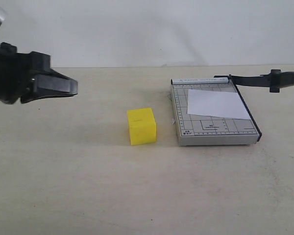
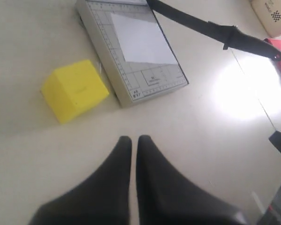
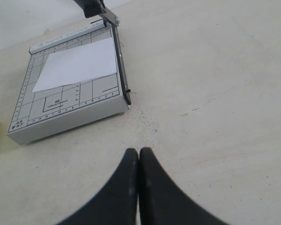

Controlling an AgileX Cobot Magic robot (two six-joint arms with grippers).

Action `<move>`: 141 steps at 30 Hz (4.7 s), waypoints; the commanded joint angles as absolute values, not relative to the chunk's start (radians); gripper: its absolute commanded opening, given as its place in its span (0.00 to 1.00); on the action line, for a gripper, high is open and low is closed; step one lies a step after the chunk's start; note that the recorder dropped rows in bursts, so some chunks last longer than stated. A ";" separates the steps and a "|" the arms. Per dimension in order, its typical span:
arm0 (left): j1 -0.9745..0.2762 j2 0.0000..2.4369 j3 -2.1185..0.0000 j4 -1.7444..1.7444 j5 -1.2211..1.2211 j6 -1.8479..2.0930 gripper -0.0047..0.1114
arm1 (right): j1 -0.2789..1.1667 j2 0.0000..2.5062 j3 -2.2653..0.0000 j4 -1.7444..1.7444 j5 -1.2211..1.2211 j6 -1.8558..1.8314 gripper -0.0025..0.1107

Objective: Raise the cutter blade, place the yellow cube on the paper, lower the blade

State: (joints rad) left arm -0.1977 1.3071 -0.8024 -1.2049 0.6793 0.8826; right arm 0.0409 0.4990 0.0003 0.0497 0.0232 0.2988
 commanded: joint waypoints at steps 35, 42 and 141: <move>-0.745 1.816 -1.338 0.265 0.133 -0.244 0.08 | 0.040 0.502 0.000 0.044 -0.043 0.285 0.02; -0.828 1.965 -1.475 0.199 0.133 -0.244 0.08 | 0.040 0.502 0.000 0.044 -0.228 0.203 0.02; -0.741 1.681 -0.643 -1.473 -0.881 0.238 0.08 | 0.040 1.159 -0.003 -0.303 -0.554 0.349 0.02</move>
State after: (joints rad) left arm -0.7415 1.7195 -0.6587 -1.5414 -0.6986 0.2044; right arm 0.0409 1.1525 0.0000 -0.2987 -0.5652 0.3491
